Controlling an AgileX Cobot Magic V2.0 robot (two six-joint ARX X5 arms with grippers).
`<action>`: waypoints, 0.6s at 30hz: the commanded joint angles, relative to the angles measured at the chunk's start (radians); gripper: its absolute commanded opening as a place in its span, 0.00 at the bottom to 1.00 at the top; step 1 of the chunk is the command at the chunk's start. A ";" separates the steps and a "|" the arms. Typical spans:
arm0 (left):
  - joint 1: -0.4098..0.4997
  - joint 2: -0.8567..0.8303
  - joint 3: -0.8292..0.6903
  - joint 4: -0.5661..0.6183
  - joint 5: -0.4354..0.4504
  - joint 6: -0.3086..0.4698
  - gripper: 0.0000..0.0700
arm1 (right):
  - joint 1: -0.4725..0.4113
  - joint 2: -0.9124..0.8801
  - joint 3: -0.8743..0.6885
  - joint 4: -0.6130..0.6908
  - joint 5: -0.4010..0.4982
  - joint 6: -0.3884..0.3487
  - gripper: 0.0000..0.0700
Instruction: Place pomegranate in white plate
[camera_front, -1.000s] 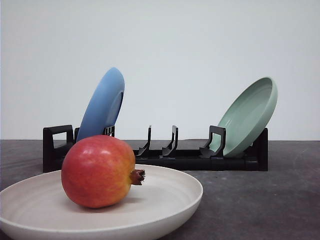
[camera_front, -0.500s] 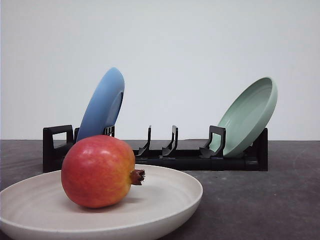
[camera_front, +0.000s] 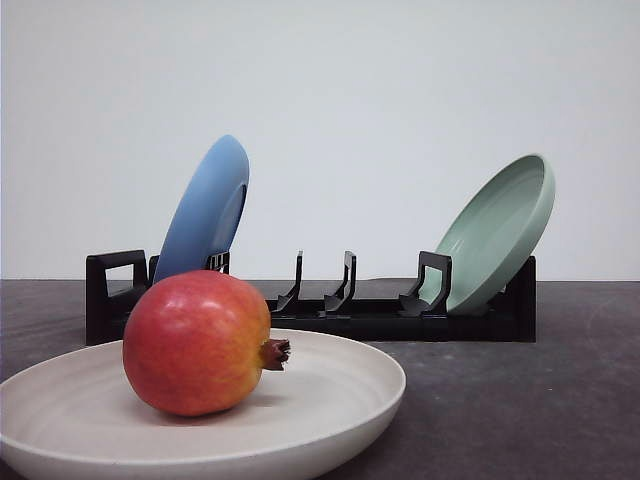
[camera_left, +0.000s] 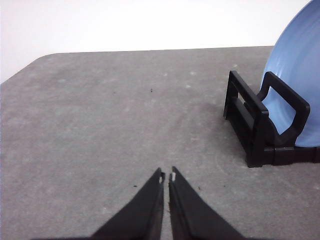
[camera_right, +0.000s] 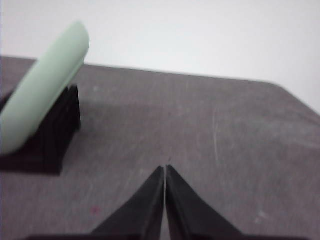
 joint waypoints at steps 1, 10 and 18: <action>0.000 -0.001 -0.011 -0.002 -0.006 -0.003 0.00 | 0.001 -0.003 -0.004 -0.017 0.004 -0.015 0.00; 0.000 -0.001 -0.011 -0.002 -0.006 -0.003 0.00 | 0.001 -0.003 -0.004 -0.051 0.013 -0.014 0.00; 0.000 -0.001 -0.011 -0.002 -0.006 -0.003 0.00 | 0.001 -0.003 -0.004 -0.031 0.013 -0.014 0.00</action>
